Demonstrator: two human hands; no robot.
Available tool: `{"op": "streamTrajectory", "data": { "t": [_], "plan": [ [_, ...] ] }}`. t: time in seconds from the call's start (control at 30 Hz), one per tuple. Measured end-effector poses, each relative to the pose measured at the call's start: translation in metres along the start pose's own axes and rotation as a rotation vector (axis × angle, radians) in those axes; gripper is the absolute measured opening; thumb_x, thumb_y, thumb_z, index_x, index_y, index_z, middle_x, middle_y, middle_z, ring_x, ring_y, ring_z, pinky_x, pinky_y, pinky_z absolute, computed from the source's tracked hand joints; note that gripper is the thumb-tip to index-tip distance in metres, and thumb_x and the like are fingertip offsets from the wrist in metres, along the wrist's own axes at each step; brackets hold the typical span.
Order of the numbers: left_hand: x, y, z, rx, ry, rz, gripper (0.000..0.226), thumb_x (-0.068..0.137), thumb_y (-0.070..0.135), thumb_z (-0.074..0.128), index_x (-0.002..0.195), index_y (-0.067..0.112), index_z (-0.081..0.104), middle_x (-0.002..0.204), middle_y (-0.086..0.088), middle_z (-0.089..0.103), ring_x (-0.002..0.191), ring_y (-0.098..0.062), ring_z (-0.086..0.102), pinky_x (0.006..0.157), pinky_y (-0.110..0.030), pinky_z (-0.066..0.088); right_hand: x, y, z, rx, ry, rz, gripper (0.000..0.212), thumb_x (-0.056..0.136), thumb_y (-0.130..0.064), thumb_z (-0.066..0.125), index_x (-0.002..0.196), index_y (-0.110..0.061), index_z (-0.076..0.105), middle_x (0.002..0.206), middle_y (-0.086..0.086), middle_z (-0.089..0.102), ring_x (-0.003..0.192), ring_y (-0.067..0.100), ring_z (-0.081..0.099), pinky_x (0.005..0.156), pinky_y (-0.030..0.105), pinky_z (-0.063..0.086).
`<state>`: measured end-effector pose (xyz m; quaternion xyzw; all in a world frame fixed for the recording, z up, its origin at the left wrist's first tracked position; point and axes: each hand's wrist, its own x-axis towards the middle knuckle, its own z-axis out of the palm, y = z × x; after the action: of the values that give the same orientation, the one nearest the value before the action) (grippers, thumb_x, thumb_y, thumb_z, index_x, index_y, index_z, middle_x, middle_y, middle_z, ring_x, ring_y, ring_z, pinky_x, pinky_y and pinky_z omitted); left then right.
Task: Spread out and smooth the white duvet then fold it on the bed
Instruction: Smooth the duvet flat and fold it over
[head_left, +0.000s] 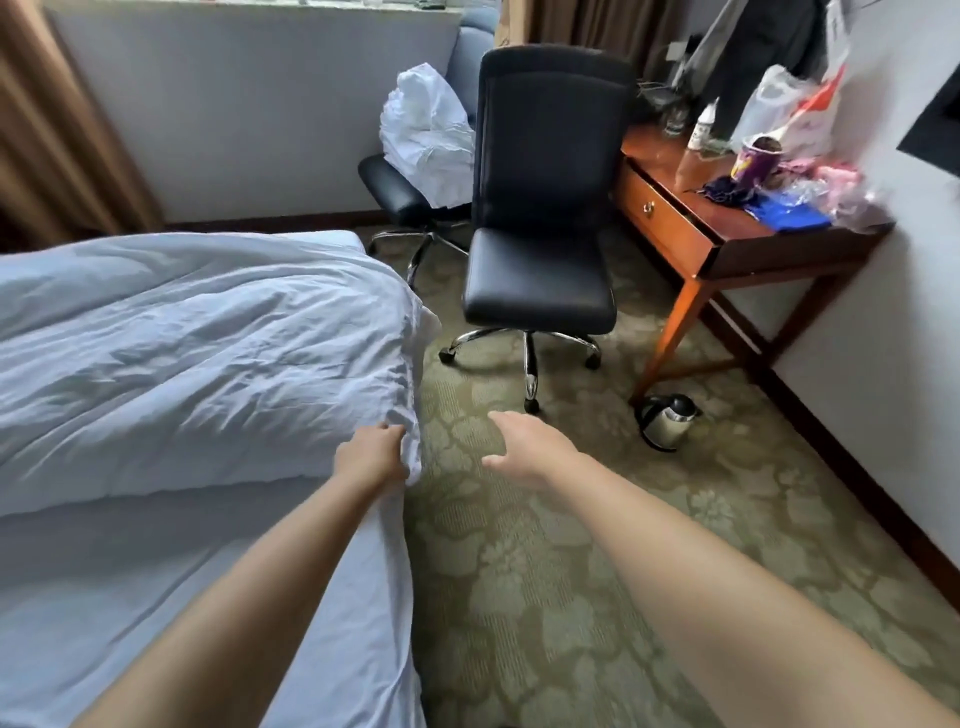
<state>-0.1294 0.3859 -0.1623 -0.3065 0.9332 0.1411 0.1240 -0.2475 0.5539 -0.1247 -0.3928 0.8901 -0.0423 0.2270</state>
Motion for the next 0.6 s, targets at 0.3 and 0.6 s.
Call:
{"op": "streamTrajectory", "data": {
  "t": [0.3, 0.6],
  "plan": [
    [0.152, 0.033, -0.062, 0.0, 0.103, -0.118, 0.048, 0.087, 0.024, 0.053, 0.135, 0.025, 0.048, 0.136, 0.002, 0.046, 0.122, -0.023, 0.048, 0.09, -0.035, 0.048, 0.186, 0.046, -0.09, -0.047, -0.015, -0.195, 0.069, 0.093, -0.039, 0.056, 0.15, -0.019, 0.023, 0.154, -0.002, 0.03, 0.14, 0.02, 0.031, 0.111, 0.039, 0.034],
    [0.297, 0.025, -0.122, -0.065, 0.051, -0.409, 0.054, 0.087, 0.021, 0.052, 0.14, 0.025, 0.041, 0.142, 0.003, 0.04, 0.128, -0.023, 0.043, 0.095, -0.037, 0.046, 0.406, 0.042, -0.185, -0.094, -0.078, -0.459, 0.049, 0.091, -0.035, 0.055, 0.135, -0.017, 0.042, 0.134, 0.003, 0.052, 0.12, 0.025, 0.05, 0.092, 0.039, 0.047]
  ]
}}
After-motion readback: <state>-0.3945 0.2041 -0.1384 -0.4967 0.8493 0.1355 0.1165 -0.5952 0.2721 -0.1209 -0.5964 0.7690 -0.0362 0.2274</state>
